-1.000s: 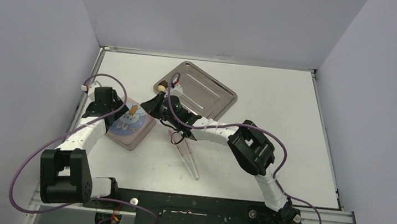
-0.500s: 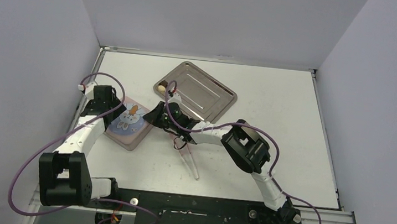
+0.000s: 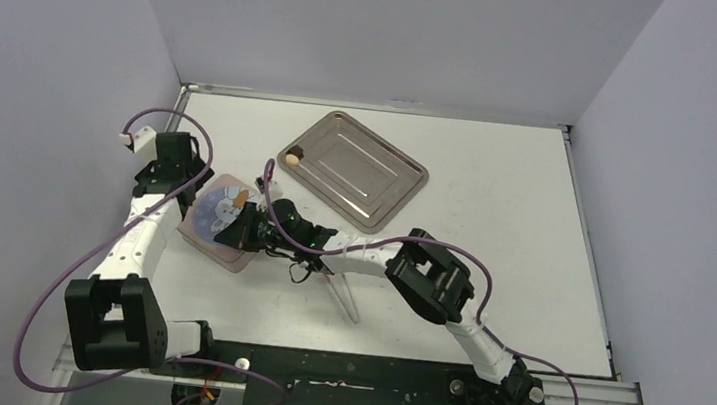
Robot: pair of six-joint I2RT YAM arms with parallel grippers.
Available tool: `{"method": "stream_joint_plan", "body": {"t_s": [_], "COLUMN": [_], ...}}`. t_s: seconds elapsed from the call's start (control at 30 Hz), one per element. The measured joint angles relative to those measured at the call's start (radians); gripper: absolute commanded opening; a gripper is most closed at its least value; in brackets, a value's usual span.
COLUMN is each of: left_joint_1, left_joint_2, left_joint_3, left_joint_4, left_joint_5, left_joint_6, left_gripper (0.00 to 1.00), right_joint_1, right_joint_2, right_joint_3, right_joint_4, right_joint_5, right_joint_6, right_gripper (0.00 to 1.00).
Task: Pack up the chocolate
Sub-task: Adjust the packing box at the center of the board.
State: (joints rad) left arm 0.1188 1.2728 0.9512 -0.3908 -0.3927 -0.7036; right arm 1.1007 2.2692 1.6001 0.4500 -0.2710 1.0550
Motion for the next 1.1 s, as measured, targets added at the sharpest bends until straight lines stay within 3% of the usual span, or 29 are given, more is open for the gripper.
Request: {"method": "stream_joint_plan", "body": {"t_s": [0.27,0.7,0.9,1.1], "left_joint_1": [0.006,0.008,0.008,0.008], "left_joint_2": [0.087,0.013,-0.044,0.127], "left_joint_3": [-0.13,-0.108,-0.126,-0.124], "left_joint_4": [0.004,0.012,0.217,0.393], "left_joint_5": [0.03,0.035,0.155,0.282], "left_joint_6": [-0.024,0.016,0.064,0.065], "left_gripper": [0.64,0.63,0.57,0.58], "right_joint_1": [-0.016,-0.042,-0.09,-0.172], "right_joint_2": [0.043,-0.041,-0.126,-0.122], "right_joint_3": [-0.066,-0.144,-0.187,-0.158], "right_joint_4": [0.005,-0.039,-0.084,-0.089], "right_joint_5": [-0.012,0.004,0.031,0.031], "right_joint_6": [0.024,-0.035,-0.097,-0.106], "right_gripper": [0.0,0.0,0.0,0.0]}}
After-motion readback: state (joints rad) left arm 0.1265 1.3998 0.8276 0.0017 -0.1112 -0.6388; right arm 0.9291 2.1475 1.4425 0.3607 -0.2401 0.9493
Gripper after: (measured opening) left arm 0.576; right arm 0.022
